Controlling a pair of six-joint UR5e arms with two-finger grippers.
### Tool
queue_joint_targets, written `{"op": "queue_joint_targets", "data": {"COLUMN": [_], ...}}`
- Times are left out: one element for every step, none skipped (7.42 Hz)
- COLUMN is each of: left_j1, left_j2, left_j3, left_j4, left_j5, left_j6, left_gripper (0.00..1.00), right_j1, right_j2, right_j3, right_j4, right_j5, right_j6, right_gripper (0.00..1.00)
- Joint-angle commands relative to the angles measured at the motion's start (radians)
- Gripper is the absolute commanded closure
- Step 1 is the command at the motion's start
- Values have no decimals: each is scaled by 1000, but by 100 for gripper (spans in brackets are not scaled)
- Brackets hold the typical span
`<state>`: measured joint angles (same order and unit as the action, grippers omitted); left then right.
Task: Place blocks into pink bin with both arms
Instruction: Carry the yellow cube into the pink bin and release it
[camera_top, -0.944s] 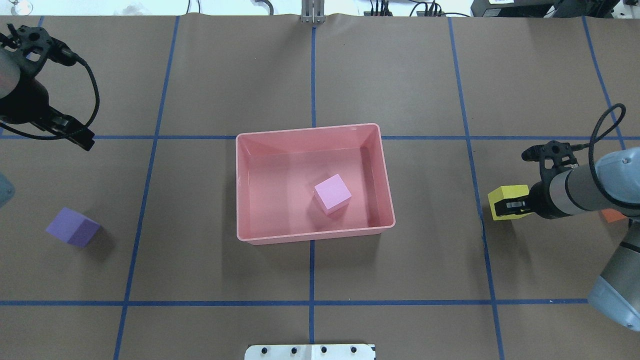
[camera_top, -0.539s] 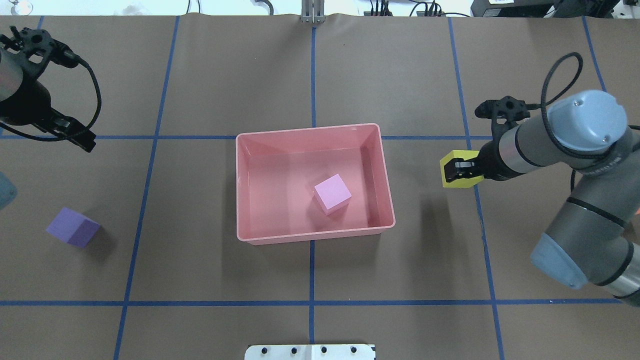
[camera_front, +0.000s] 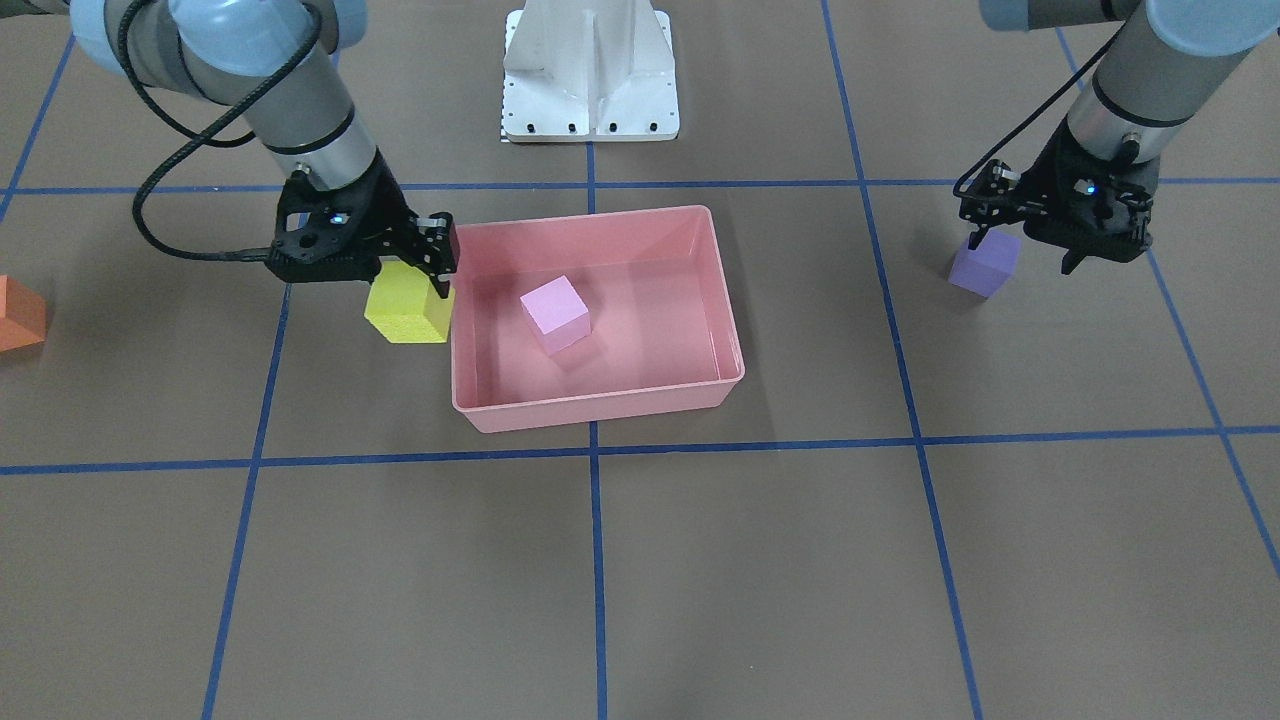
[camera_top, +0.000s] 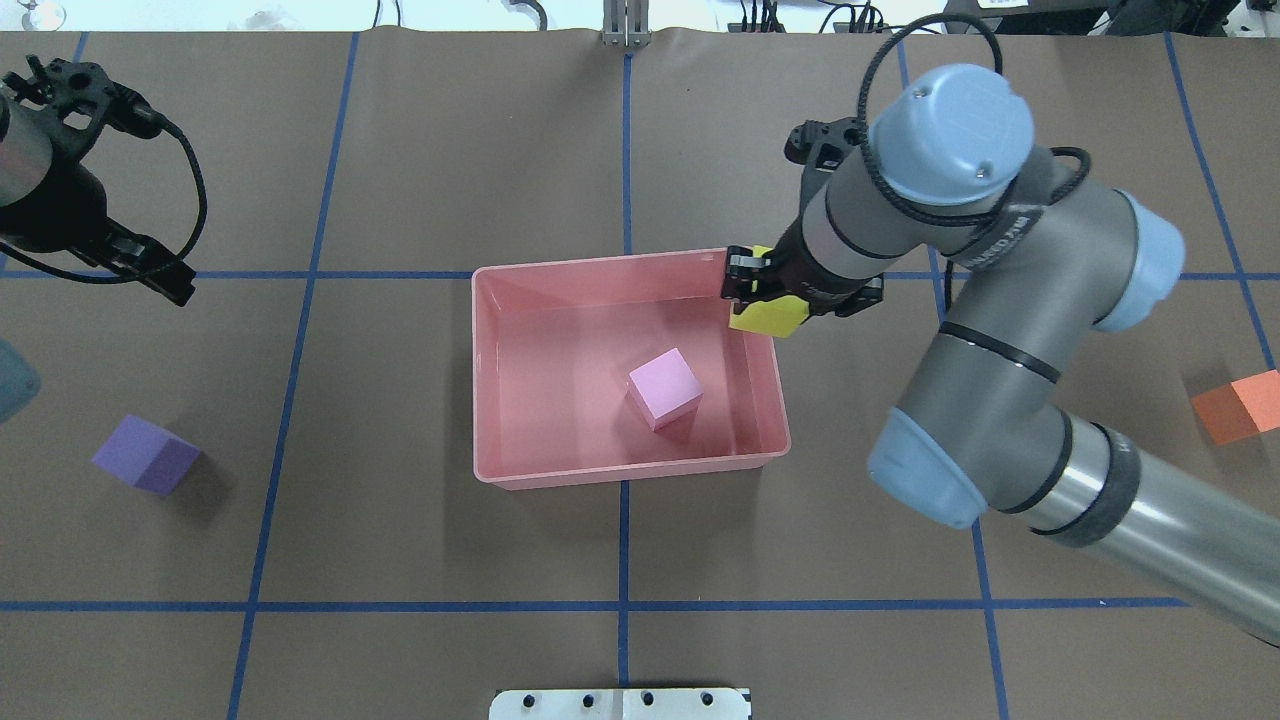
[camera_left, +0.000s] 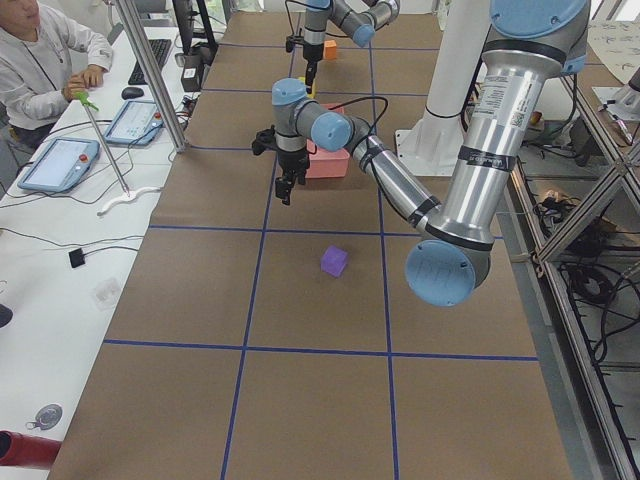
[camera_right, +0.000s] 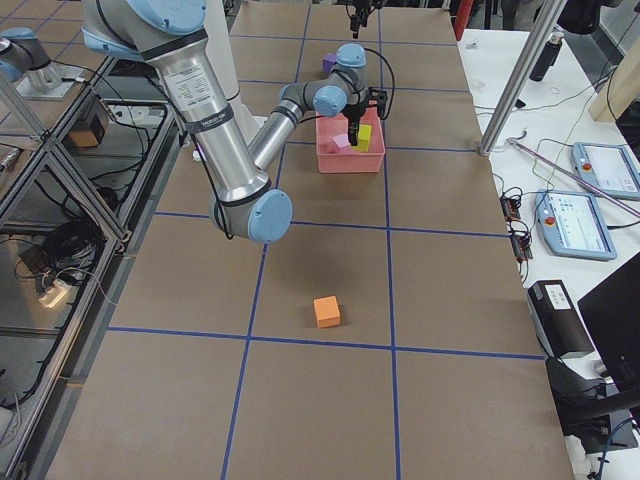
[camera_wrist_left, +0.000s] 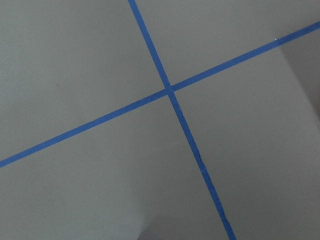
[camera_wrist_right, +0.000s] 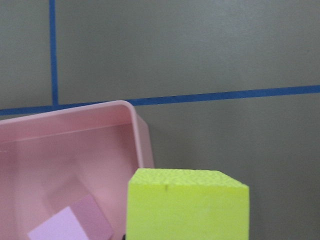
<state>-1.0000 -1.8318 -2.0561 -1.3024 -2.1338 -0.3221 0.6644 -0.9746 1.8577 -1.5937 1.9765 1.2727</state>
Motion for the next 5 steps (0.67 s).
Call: {"op": "queue_joint_targets", "data": {"left_j1": [1, 3, 3, 3, 4], "left_j2": [-1, -4, -7, -7, -7], "left_j3": [8, 13, 17, 22, 43], "left_j4": [-3, -3, -12, -23, -62], "left_j5": [0, -2, -2, -2, -2], "left_j6": [-8, -21, -23, -47, -64], "left_gripper": [0, 0, 0, 0, 0], "right_j1": [-113, -150, -181, -207, -222], "right_j2": [204, 259, 305, 350, 356], "right_j3": [-147, -191, -233, -289, -305], "right_j4": [-11, -41, -64, -65, -71], "right_j5": [-121, -145, -168, -213, -231], "right_j6": [202, 253, 263, 336, 344], "right_gripper": [100, 100, 100, 100, 64]}}
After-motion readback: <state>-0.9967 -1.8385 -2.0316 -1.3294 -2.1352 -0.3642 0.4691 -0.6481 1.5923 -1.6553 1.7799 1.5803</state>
